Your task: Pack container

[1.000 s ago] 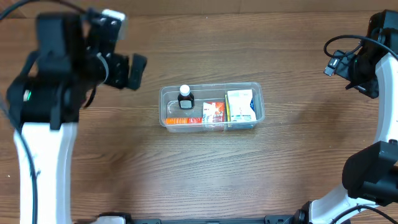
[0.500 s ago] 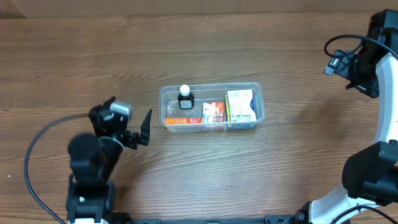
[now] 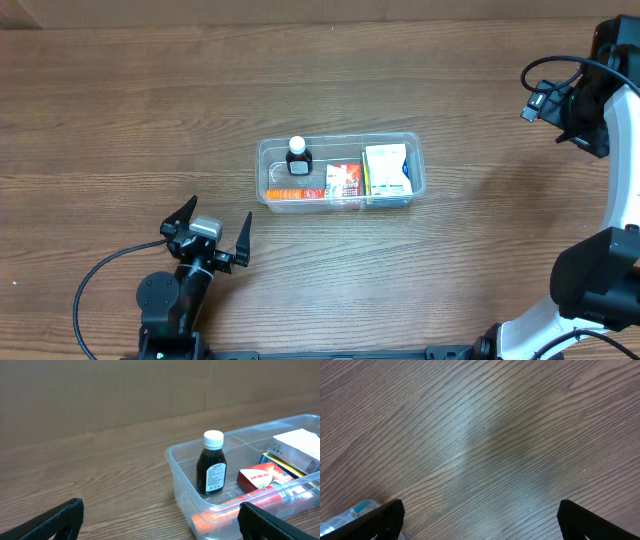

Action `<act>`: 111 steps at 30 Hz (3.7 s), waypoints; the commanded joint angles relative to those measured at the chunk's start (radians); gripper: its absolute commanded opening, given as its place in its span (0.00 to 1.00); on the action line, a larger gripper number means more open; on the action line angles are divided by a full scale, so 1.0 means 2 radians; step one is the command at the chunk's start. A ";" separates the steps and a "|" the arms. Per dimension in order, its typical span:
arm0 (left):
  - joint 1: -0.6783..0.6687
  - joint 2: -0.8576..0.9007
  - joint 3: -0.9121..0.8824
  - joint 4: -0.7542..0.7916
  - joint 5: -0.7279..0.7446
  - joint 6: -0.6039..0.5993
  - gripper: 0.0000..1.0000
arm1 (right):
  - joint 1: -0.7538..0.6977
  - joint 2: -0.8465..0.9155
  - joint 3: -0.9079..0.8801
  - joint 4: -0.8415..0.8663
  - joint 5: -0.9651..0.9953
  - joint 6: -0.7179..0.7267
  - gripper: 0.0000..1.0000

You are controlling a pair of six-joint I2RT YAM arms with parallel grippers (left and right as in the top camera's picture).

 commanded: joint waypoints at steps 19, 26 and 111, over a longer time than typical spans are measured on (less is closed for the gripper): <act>0.006 -0.165 -0.002 -0.122 -0.013 0.016 1.00 | 0.000 -0.016 0.010 0.002 0.004 0.000 1.00; 0.006 -0.164 -0.002 -0.122 -0.013 0.016 1.00 | 0.000 -0.016 0.010 0.002 0.004 0.000 1.00; 0.006 -0.164 -0.002 -0.122 -0.013 0.016 1.00 | 0.144 -0.918 -0.909 0.651 -0.108 -0.031 1.00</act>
